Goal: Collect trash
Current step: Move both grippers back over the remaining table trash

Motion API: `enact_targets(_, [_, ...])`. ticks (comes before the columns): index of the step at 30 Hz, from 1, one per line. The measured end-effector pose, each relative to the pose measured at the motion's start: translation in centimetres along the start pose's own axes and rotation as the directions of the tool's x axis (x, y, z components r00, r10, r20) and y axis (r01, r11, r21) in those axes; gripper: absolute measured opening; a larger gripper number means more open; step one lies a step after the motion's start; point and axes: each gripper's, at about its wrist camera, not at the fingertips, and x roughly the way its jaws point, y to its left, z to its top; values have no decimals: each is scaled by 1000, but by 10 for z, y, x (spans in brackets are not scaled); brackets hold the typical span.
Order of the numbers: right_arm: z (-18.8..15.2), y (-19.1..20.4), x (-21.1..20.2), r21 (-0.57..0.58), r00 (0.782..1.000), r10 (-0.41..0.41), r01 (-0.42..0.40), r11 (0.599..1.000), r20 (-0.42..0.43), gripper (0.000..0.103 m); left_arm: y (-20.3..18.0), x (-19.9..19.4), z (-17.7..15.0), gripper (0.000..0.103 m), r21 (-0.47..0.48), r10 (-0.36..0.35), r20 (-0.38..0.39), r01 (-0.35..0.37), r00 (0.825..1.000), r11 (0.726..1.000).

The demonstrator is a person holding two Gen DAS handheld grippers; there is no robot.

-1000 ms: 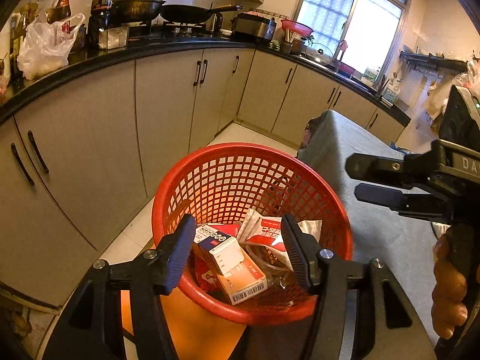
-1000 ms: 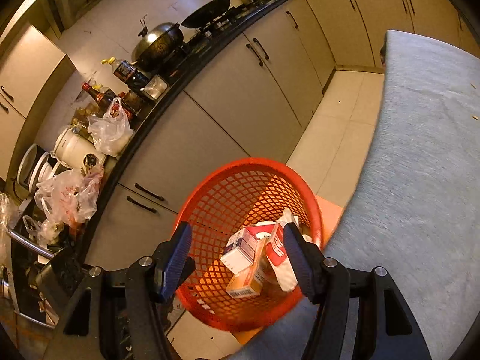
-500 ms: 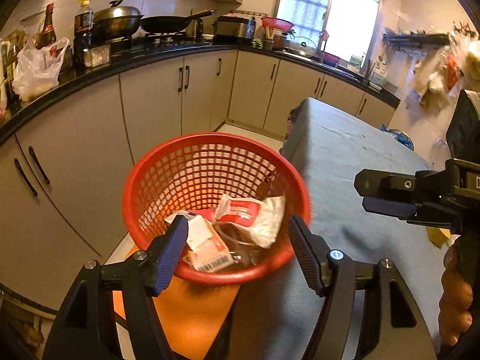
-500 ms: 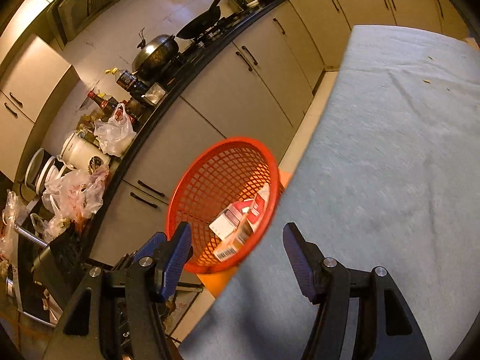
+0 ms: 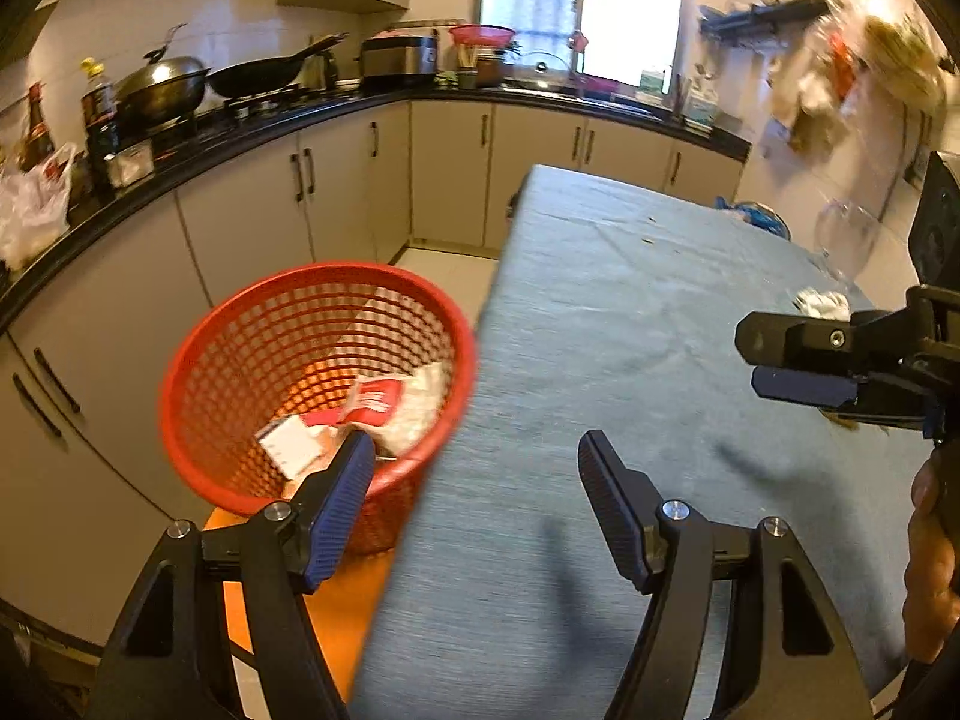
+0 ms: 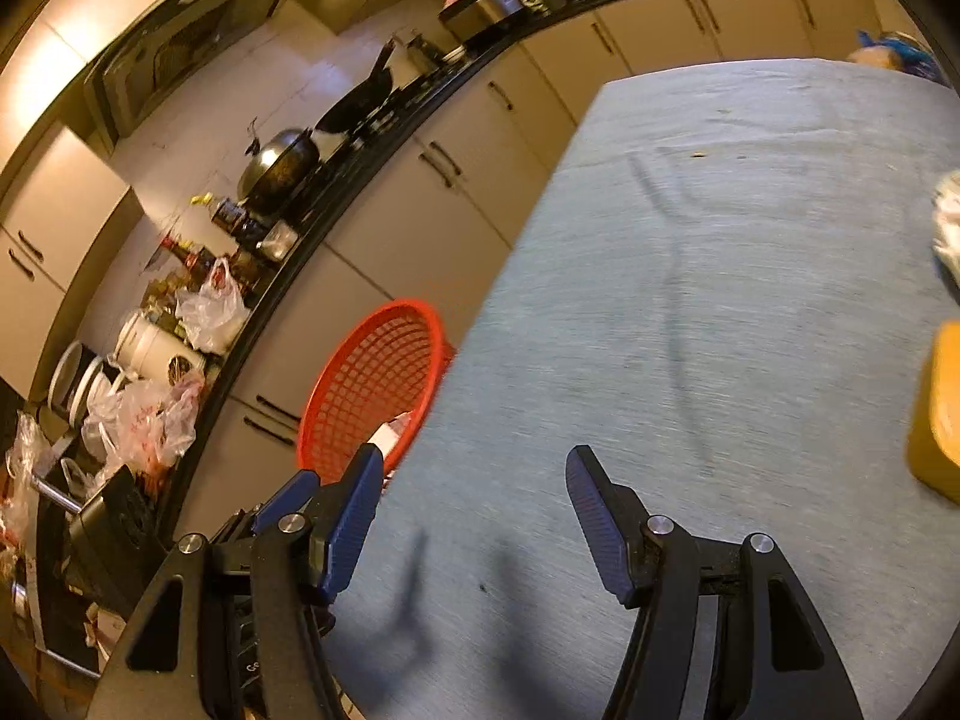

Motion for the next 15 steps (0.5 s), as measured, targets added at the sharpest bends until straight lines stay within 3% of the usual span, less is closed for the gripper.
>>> enact_targets(15, [-17,-60,-82,75,992,-25,16,997,126,71,-80,8,-6,70,145,-37,-36,42,999,989])
